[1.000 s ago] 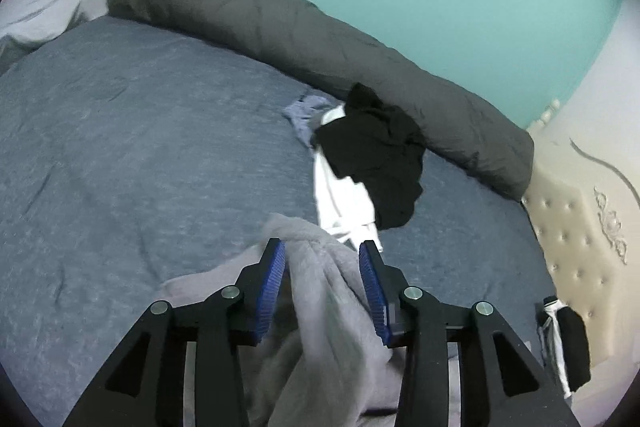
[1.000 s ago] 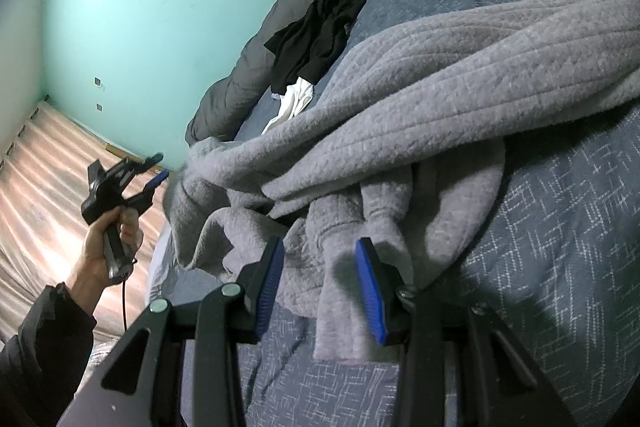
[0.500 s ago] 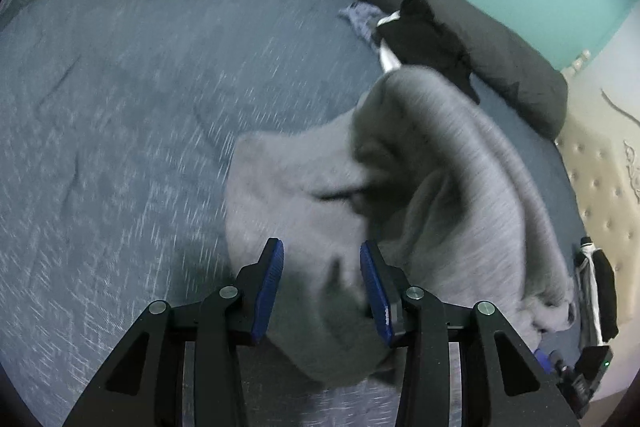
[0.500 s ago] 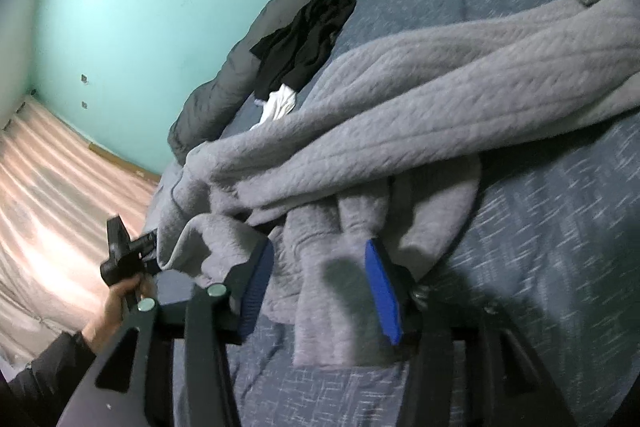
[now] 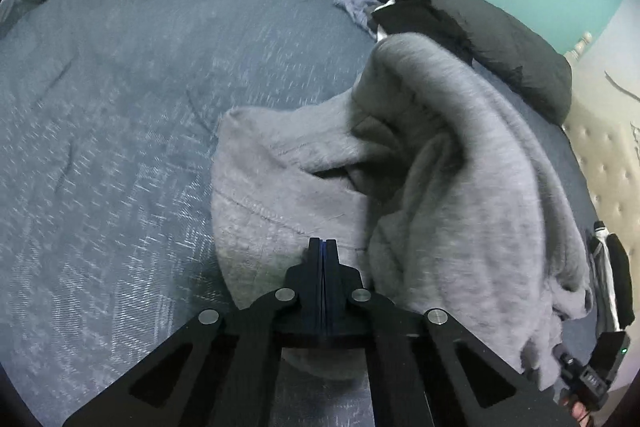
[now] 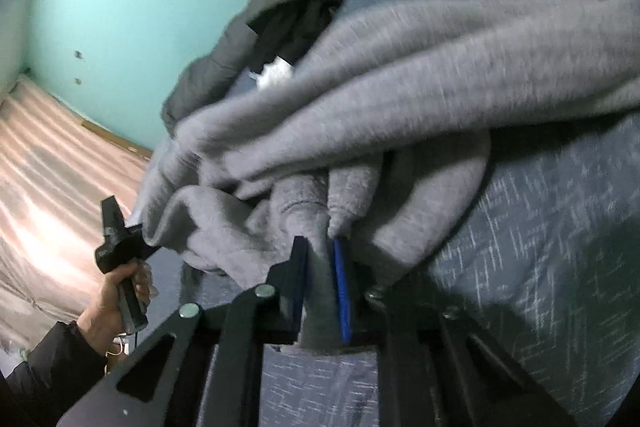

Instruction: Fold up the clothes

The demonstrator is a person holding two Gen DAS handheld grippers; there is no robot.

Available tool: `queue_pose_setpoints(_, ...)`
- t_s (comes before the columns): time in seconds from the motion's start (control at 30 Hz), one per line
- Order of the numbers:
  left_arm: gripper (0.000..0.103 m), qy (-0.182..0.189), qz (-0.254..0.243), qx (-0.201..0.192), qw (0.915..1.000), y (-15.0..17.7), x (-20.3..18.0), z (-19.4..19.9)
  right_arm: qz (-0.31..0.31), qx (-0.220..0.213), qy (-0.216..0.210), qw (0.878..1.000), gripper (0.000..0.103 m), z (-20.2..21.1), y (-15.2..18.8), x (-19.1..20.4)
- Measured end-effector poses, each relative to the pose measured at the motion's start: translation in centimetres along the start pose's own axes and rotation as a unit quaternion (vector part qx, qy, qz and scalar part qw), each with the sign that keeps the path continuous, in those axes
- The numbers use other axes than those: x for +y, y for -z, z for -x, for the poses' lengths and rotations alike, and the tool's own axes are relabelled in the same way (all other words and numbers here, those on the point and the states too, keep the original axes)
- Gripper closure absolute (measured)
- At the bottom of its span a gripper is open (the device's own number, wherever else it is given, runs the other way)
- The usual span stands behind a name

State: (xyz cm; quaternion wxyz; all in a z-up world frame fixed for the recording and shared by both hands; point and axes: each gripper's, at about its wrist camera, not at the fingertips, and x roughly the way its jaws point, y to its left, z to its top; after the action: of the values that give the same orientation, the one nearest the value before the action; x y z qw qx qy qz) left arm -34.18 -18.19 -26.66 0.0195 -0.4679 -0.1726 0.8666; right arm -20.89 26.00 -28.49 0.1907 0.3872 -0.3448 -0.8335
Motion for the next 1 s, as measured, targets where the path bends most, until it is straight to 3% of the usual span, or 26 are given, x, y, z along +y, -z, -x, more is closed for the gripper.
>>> queue_pose_setpoints(0.23, 0.103, 0.003, -0.008, -0.028, 0.9996, -0.3, -0.4, 5.0, -0.007, -0.074, -0.031, 0.997, 0.093, 6.6, -2.3, 0.9)
queue_pose_setpoints(0.43, 0.103, 0.009, 0.003, -0.041, 0.9991, 1.0, 1.1, 8.5, 0.031, -0.125, -0.017, 0.991, 0.1, 13.4, -4.8, 3.2)
queue_pose_setpoints(0.57, 0.103, 0.018, 0.014, -0.042, 0.9988, 2.0, 2.3, 9.1, 0.087, -0.151, 0.034, 0.984, 0.1, 19.4, -7.3, 4.4)
queue_pose_setpoints(0.7, 0.103, 0.027, 0.025, -0.043, 0.9984, 3.2, 2.8, 9.2, 0.115, -0.146, 0.099, 0.977, 0.1, 23.1, -9.0, 3.5)
queue_pose_setpoints(0.9, 0.103, 0.031, 0.026, -0.036, 0.9985, 4.1, 3.4, 8.7, 0.082, -0.15, 0.202, 0.964, 0.1, 27.8, -10.2, -2.5)
queue_pose_setpoints(1.0, 0.103, 0.032, 0.033, -0.032, 0.9984, 4.2, 4.0, 8.3, 0.06, -0.153, 0.258, 0.952, 0.1, 29.8, -10.7, -6.0)
